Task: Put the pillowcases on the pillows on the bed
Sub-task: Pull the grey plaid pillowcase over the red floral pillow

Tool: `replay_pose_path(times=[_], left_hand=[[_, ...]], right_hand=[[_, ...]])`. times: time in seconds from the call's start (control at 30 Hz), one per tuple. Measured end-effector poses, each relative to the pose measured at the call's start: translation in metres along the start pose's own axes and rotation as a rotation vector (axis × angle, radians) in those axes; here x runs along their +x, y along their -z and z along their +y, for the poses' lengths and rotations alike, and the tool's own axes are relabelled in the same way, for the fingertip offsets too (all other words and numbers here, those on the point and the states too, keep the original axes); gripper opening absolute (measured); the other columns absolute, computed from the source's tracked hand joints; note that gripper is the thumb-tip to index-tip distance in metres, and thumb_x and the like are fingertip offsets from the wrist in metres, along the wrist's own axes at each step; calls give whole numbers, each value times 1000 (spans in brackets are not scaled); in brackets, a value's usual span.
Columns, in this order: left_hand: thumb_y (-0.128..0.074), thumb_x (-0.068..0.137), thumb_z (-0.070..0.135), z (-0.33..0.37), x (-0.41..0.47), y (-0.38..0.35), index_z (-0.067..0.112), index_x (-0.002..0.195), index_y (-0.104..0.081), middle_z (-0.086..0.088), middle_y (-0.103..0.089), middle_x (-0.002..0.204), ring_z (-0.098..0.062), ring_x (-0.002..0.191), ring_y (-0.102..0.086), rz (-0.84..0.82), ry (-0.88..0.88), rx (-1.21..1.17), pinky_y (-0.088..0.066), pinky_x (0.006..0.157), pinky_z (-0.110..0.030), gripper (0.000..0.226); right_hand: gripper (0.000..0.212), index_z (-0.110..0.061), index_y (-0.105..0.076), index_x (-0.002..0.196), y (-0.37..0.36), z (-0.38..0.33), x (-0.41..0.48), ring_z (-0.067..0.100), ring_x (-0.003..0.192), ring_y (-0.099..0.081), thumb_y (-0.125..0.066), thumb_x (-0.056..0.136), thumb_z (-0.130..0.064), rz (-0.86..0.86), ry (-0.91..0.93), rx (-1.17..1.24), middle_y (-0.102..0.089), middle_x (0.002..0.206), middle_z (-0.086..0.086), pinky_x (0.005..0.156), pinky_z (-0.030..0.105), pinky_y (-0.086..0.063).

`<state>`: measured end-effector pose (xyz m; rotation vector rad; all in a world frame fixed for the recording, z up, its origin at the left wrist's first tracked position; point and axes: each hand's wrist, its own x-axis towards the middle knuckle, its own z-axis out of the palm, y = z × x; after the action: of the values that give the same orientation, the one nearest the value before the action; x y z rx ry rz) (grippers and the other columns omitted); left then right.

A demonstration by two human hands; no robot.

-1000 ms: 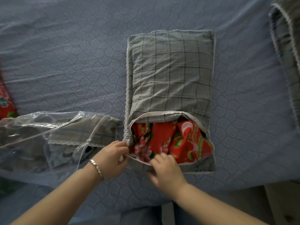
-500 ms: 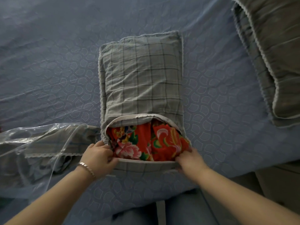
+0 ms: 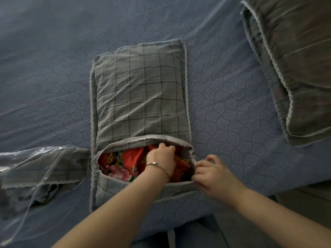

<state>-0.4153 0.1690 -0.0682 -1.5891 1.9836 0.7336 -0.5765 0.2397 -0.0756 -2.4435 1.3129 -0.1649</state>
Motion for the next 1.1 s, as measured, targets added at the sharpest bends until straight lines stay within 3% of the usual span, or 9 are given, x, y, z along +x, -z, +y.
replay_pose_path(times=[0.13, 0.27, 0.37, 0.43, 0.5, 0.63, 0.87, 1.0, 1.1], left_hand=[[-53, 79, 27, 4, -19, -8, 13, 92, -68, -7, -66, 100, -26, 94, -60, -164, -456, -308, -47, 83, -29, 24], [-52, 86, 30, 2, -1, -22, 26, 120, -57, -3, -48, 130, -26, 124, -38, -394, -258, 146, -27, 104, -36, 34], [-44, 88, 38, 16, 2, -21, 22, 113, -63, -7, -50, 125, -30, 120, -42, -127, -139, 129, -33, 99, -41, 36], [-42, 80, 38, 19, 3, -23, 18, 75, -70, -6, -63, 83, -28, 80, -62, 250, -149, -71, -47, 68, -32, 35], [-42, 76, 37, 19, 7, -23, 17, 68, -66, -3, -60, 72, -26, 63, -62, 449, -148, -128, -45, 52, -27, 32], [-51, 87, 47, 23, 29, -25, 13, 122, -50, -6, -50, 125, -28, 110, -55, 12, 101, -162, -46, 84, -35, 48], [-54, 90, 23, 29, 57, -25, 6, 117, -60, -12, -60, 123, -27, 114, -55, -120, 324, -554, -43, 92, -31, 32], [-52, 88, 7, 19, 34, -27, 8, 123, -57, -9, -58, 127, -21, 120, -52, -169, 20, -653, -35, 96, -20, 36], [-49, 83, 14, 10, 7, -31, 17, 112, -61, -8, -57, 121, -25, 103, -59, 83, -352, -233, -46, 85, -29, 32]], right_hand=[[16, -28, -69, 60, -3, 9, -1, 8, 75, -61, -56, 70, -32, -80, 40, 44, -60, 62, -18, 85, 30, -30], [28, -30, -69, 62, -9, 3, -8, 7, 79, -60, -44, 74, -32, -137, 66, 99, -60, 64, -19, 85, 27, -31], [29, -28, -69, 61, -7, 6, -7, 6, 82, -52, -44, 75, -35, -82, 2, 160, -60, 63, -17, 84, 26, -31], [29, -28, -69, 62, -7, 7, -7, 6, 85, -46, -44, 74, -36, -77, -11, 170, -61, 64, -17, 83, 26, -31], [30, -29, -70, 64, -9, 7, -7, 6, 84, -46, -44, 74, -37, -77, -17, 178, -61, 64, -17, 82, 25, -31], [30, -29, -70, 63, -10, 7, -5, 5, 82, -52, -43, 74, -38, -89, -46, 192, -60, 64, -18, 84, 22, -31], [30, -29, -69, 62, -13, 10, -1, 5, 79, -50, -44, 73, -41, -84, -97, 203, -58, 62, -17, 81, 23, -30], [30, -29, -68, 61, -15, 16, -4, 6, 77, -56, -43, 73, -40, -83, -111, 182, -60, 63, -18, 81, 24, -30], [29, -29, -69, 63, -18, 21, -7, 6, 84, -48, -44, 74, -40, -57, -91, 188, -60, 65, -17, 81, 25, -29]])
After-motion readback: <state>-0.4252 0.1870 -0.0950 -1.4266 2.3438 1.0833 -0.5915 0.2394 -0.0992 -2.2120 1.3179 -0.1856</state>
